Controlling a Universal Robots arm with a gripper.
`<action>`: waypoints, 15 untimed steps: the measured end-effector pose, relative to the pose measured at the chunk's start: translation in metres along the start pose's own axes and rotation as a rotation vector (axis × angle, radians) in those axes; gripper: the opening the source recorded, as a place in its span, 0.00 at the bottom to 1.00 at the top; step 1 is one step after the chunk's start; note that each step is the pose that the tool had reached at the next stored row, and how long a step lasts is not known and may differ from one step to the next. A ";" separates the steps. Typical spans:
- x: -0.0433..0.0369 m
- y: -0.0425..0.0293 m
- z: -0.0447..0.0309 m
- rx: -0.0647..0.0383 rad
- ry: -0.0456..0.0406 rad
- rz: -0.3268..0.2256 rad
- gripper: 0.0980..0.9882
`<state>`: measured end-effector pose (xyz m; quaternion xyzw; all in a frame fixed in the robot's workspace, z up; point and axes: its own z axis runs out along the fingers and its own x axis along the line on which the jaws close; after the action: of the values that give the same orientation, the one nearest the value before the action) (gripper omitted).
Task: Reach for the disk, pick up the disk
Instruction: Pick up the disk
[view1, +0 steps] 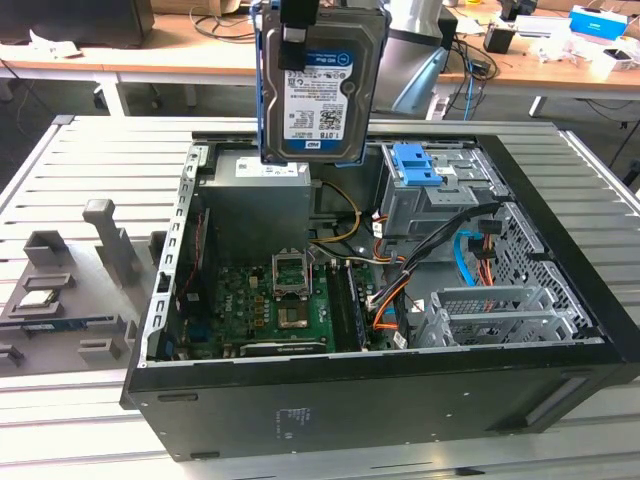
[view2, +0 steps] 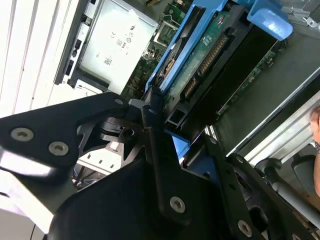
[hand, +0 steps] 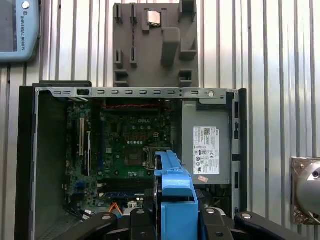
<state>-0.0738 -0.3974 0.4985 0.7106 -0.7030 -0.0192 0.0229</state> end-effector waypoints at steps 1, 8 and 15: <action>0.0013 0.0000 0.0000 0.000 0.0000 0.000 0.30; 0.0088 0.0001 0.0001 0.000 0.0000 0.000 0.30; 0.0177 0.0002 0.0002 0.000 0.0000 0.000 0.30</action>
<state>-0.0738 -0.4151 0.4984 0.7106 -0.7030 -0.0192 0.0229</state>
